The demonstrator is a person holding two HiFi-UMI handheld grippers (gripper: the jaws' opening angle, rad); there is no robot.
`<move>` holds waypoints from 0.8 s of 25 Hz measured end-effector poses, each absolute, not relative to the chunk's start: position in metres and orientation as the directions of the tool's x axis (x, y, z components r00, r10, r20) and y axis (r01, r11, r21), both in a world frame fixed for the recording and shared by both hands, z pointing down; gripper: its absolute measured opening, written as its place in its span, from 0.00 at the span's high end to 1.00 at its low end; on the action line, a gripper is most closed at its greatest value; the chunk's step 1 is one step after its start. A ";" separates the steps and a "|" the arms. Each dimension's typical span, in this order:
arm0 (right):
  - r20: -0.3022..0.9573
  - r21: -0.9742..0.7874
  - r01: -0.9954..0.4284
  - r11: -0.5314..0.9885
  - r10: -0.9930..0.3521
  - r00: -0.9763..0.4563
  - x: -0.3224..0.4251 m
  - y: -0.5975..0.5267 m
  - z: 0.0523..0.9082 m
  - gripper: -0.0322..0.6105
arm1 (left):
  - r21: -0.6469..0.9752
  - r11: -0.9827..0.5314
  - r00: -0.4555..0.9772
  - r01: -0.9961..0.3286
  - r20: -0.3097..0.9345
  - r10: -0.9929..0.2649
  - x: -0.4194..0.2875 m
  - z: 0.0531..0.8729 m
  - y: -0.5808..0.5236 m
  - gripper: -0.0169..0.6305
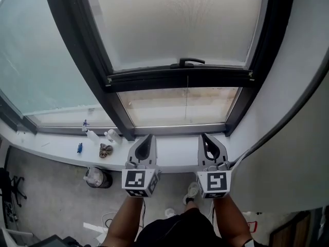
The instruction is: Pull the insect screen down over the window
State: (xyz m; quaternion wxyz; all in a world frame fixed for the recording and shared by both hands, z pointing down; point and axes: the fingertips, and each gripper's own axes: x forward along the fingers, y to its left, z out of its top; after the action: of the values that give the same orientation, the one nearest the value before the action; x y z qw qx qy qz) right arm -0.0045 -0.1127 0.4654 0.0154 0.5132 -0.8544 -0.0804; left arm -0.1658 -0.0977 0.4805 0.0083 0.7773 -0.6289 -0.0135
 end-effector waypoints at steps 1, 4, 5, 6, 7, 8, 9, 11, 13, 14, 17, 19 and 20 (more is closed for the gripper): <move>-0.053 0.140 -0.882 0.450 -0.886 -0.460 -0.002 -0.104 0.466 0.94 | 0.033 -0.209 0.209 -0.977 -0.012 -0.978 -0.168 0.480 -0.090 0.97; -0.044 0.103 -0.900 0.423 -0.902 -0.429 0.004 -0.081 0.469 0.95 | 0.043 -0.202 0.202 -0.978 -0.006 -0.979 -0.172 0.479 -0.069 0.97; -0.043 0.100 -0.902 0.419 -0.904 -0.425 0.006 -0.074 0.469 0.94 | 0.042 -0.205 0.204 -0.978 -0.008 -0.979 -0.171 0.479 -0.063 0.97; -0.043 0.100 -0.904 0.417 -0.906 -0.422 0.007 -0.068 0.469 0.95 | 0.041 -0.209 0.209 -0.977 -0.011 -0.978 -0.170 0.480 -0.057 0.97; -0.041 0.106 -0.904 0.415 -0.906 -0.421 0.009 -0.062 0.469 0.95 | 0.040 -0.212 0.211 -0.976 -0.013 -0.977 -0.168 0.481 -0.052 0.97; -0.041 0.120 -0.901 0.416 -0.905 -0.423 0.011 -0.056 0.469 0.95 | 0.038 -0.213 0.213 -0.976 -0.014 -0.977 -0.165 0.481 -0.047 0.97; -0.041 0.133 -0.899 0.418 -0.904 -0.426 0.013 -0.052 0.468 0.95 | 0.032 -0.213 0.213 -0.976 -0.014 -0.977 -0.163 0.481 -0.042 0.97; -0.041 0.146 -0.895 0.421 -0.902 -0.431 0.017 -0.043 0.466 0.95 | 0.016 -0.209 0.209 -0.978 -0.013 -0.978 -0.158 0.481 -0.033 0.97; -0.045 0.146 -0.893 0.425 -0.899 -0.435 0.023 -0.038 0.464 0.95 | 0.007 -0.197 0.197 -0.980 -0.011 -0.980 -0.153 0.480 -0.026 0.97; -0.049 0.146 -0.892 0.429 -0.897 -0.439 0.026 -0.035 0.463 0.95 | 0.006 -0.189 0.189 -0.982 -0.011 -0.982 -0.151 0.479 -0.023 0.97; -0.052 0.133 -0.891 0.435 -0.894 -0.444 0.039 -0.025 0.463 0.95 | 0.021 -0.161 0.160 -0.987 -0.008 -0.987 -0.146 0.476 -0.011 0.97; -0.045 0.126 -0.886 0.446 -0.890 -0.454 0.050 -0.015 0.462 0.95 | 0.028 -0.141 0.141 -0.990 -0.001 -0.990 -0.139 0.476 0.000 0.97; -0.040 0.125 -0.884 0.450 -0.888 -0.457 0.057 -0.010 0.462 0.95 | 0.028 -0.134 0.134 -0.991 0.004 -0.991 -0.133 0.477 0.006 0.97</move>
State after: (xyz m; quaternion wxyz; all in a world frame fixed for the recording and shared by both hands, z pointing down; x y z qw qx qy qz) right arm 0.0572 -0.0103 0.4621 0.0155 0.5206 -0.8513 -0.0639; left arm -0.1326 0.0063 0.4773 0.0118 0.7528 -0.6581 -0.0077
